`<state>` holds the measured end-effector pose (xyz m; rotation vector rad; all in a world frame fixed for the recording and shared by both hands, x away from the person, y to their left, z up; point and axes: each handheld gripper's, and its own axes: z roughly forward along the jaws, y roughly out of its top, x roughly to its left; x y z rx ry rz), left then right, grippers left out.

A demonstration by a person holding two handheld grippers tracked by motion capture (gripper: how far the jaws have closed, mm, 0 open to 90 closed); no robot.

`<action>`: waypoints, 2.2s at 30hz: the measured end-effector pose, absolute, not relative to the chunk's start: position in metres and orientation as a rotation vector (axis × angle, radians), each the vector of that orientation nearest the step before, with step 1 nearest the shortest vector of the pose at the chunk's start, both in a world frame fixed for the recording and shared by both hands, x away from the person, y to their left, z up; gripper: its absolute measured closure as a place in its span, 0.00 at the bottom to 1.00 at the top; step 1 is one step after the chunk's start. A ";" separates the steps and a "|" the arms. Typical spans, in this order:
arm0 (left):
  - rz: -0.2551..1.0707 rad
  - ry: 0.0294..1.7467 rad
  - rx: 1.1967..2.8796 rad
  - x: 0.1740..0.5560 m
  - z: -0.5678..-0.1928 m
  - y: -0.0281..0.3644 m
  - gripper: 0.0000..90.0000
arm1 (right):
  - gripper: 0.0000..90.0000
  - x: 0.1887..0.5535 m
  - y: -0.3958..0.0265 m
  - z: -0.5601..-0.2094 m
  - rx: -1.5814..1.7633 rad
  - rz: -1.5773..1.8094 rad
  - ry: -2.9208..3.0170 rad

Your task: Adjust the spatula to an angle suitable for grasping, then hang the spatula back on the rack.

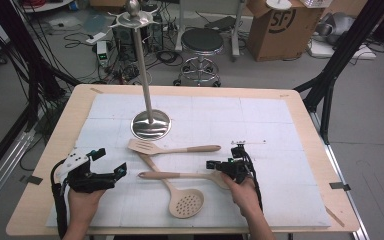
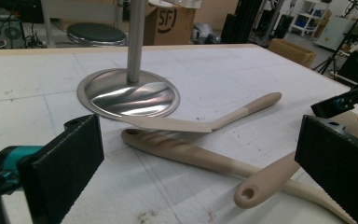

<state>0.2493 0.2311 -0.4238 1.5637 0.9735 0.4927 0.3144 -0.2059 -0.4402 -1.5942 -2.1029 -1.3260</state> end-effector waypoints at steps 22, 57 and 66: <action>0.456 0.936 1.575 0.265 -0.425 0.212 0.02 | 0.50 0.308 -0.206 -0.434 -1.496 -1.366 -2.093; 0.463 0.936 1.603 0.262 -0.426 0.213 0.02 | 0.45 0.302 -0.194 -0.427 -1.354 -1.344 -2.176; 0.474 0.941 1.599 0.254 -0.426 0.219 0.02 | 0.47 0.312 -0.177 -0.429 -1.295 -1.280 -2.235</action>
